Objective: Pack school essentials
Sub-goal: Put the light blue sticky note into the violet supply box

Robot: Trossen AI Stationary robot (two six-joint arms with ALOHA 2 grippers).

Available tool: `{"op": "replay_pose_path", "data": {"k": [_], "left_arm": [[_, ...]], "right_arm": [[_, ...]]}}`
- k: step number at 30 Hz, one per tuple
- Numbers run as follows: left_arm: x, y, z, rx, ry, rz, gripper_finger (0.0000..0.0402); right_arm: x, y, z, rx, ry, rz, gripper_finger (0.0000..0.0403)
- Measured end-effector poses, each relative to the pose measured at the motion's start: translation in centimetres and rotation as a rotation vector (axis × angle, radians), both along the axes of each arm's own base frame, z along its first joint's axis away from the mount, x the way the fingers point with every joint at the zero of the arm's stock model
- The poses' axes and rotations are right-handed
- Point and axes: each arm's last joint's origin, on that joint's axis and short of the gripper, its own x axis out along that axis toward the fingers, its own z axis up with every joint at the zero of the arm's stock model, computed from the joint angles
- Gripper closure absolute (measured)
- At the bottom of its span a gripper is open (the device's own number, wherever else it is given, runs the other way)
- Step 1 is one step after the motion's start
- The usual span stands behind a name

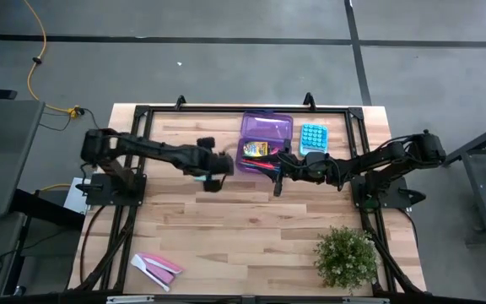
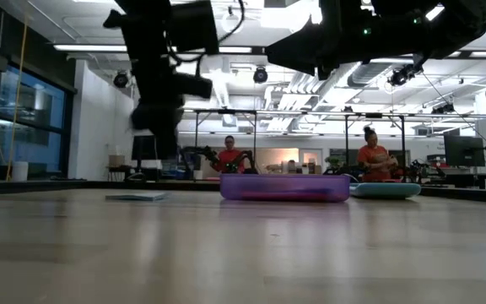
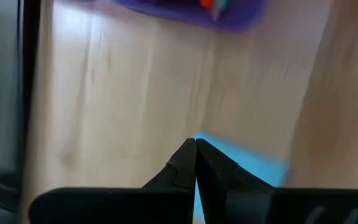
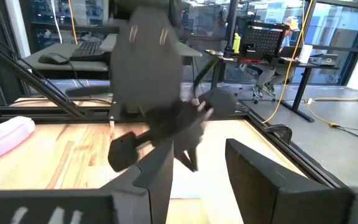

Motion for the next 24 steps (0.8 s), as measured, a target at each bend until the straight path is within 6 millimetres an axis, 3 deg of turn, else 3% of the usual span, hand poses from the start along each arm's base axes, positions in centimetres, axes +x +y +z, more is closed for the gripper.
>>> {"op": "replay_pose_path", "data": {"k": [2, 7, 13, 15, 19, 24], "left_arm": [[0.1, 0.4, 0.7, -0.061, -0.149, 0.137, 0.0401], [1.4, 0.4, 0.8, -0.158, -0.323, 0.195, 0.0384], [1.3, -0.3, -0.6, 0.043, -0.315, 0.396, 0.0326], [1.6, -0.5, -0.8, 0.081, -0.386, 0.488, 0.0303], [2.0, -1.5, -1.5, 0.01, -0.436, 0.573, 0.0268], [2.5, -2.2, -3.7, 0.016, -0.425, 0.63, 0.0253]], "right_arm": [[0.0, 0.0, 0.0, 0.0, -0.001, 0.0, 0.0263], [0.0, 0.0, 0.0, 0.0, 0.004, 0.0, 0.0263], [0.0, 0.0, 0.0, 0.0, 0.004, -0.001, 0.0263], [0.0, 0.0, -0.1, 0.0, 0.009, -0.001, 0.0263], [0.0, 0.0, -0.1, -0.001, 0.015, -0.001, 0.0263], [0.0, 0.0, -0.1, 0.0, 0.012, -0.001, 0.0263]]}}
